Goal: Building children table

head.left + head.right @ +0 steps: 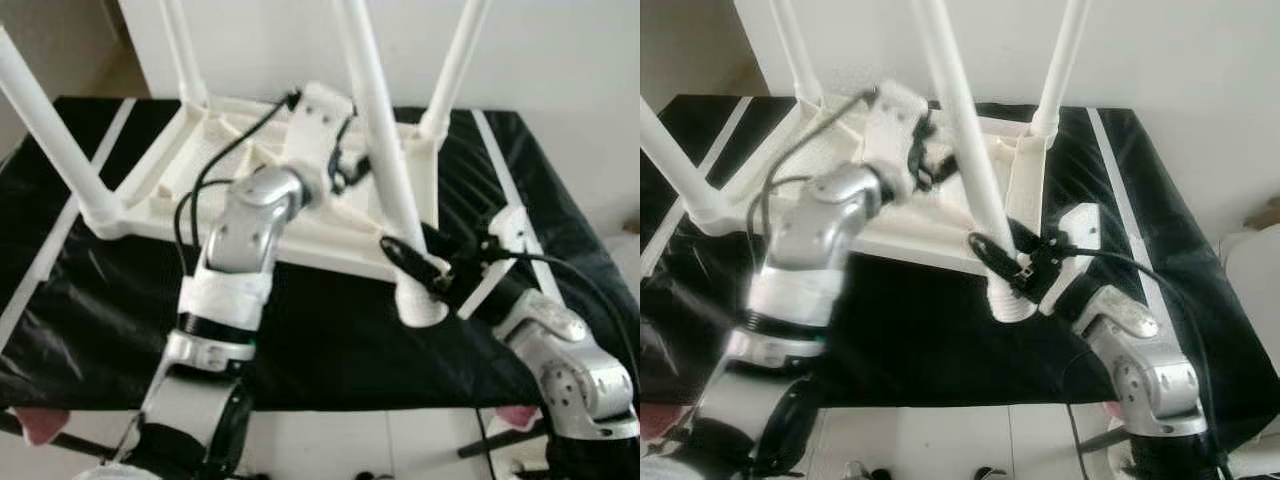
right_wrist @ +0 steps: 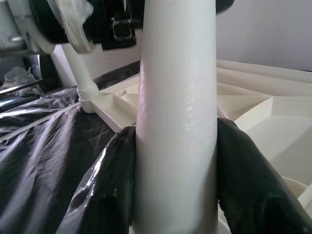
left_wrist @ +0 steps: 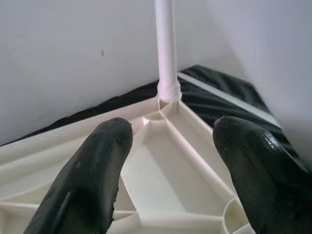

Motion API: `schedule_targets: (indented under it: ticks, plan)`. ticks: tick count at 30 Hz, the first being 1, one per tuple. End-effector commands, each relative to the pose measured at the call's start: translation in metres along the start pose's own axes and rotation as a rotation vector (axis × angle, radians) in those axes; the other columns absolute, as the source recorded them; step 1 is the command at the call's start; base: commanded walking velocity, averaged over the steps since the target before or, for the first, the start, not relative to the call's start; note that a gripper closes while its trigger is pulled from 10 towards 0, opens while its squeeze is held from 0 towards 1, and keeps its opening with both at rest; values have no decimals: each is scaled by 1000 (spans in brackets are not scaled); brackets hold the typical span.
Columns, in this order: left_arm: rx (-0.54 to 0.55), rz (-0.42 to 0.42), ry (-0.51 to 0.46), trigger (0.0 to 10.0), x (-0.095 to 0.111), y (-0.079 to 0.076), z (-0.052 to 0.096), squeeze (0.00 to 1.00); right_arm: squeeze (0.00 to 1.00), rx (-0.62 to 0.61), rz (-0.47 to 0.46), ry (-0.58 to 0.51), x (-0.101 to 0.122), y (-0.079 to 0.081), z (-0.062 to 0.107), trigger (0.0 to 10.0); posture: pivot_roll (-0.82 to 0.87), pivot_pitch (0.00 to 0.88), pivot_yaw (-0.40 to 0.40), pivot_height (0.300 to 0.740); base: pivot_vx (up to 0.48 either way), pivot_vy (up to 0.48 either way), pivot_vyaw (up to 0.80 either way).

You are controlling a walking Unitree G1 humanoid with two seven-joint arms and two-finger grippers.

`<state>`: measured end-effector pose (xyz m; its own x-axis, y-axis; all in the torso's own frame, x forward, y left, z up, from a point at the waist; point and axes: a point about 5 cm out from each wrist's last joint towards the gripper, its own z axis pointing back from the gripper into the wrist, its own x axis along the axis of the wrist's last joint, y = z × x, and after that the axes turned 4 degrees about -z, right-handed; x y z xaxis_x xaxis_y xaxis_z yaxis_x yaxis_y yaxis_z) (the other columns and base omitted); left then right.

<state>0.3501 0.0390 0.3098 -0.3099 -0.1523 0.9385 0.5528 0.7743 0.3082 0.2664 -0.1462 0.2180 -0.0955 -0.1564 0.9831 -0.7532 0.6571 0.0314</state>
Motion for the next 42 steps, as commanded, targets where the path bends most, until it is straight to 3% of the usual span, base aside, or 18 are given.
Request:
schedule_targets:
  ticks: [1,8,14,18,22,35,36,38,39,40,41,42]
  plan:
    - [0,-25,-60,10000,21,-5,-2,0,0,30,-39,44,-10,6,-5,10000,-158,146,18,740,0,0,0]
    - [-13,-61,-110,10000,45,-13,-7,0,0,33,-76,38,-14,7,-16,10000,-150,145,20,740,0,0,0]
    - [-37,-56,-124,10000,52,-19,-8,0,0,33,-85,26,-14,7,-22,10000,-151,142,22,740,0,0,0]
    - [-60,-49,-135,10000,56,-28,-9,0,0,28,-96,13,-15,6,-27,10000,-148,136,21,740,0,0,0]
    - [-92,-25,-136,10000,59,-47,-14,0,0,28,-114,-8,-14,7,-33,10000,-145,129,19,740,0,0,0]
    - [-86,-21,-121,10000,56,-47,-12,0,0,6,-101,-46,-8,4,-32,10000,-148,122,19,740,0,0,0]
    - [6,86,-112,10000,51,-27,-11,0,0,-44,-89,-82,-1,-6,-24,3922,-154,130,22,740,0,0,0]
    - [6,86,-112,10000,51,-27,-11,0,0,-44,-89,-82,-1,-6,-24,3922,-154,130,22,740,0,0,0]
    - [71,169,-107,10000,46,-12,-10,0,0,-80,-80,-108,5,-12,-18,3922,-155,131,23,740,0,0,0]
    - [71,169,-107,10000,46,-12,-10,0,0,-80,-80,-108,5,-12,-18,3922,-155,131,23,740,0,0,0]
    - [131,260,-119,10000,43,0,-7,0,0,-123,-80,-138,11,-19,-12,0,-160,137,27,740,0,0,0]
    - [170,307,-125,10000,40,9,-4,0,0,-171,-76,-159,15,-25,-6,2353,-161,143,30,740,0,0,0]
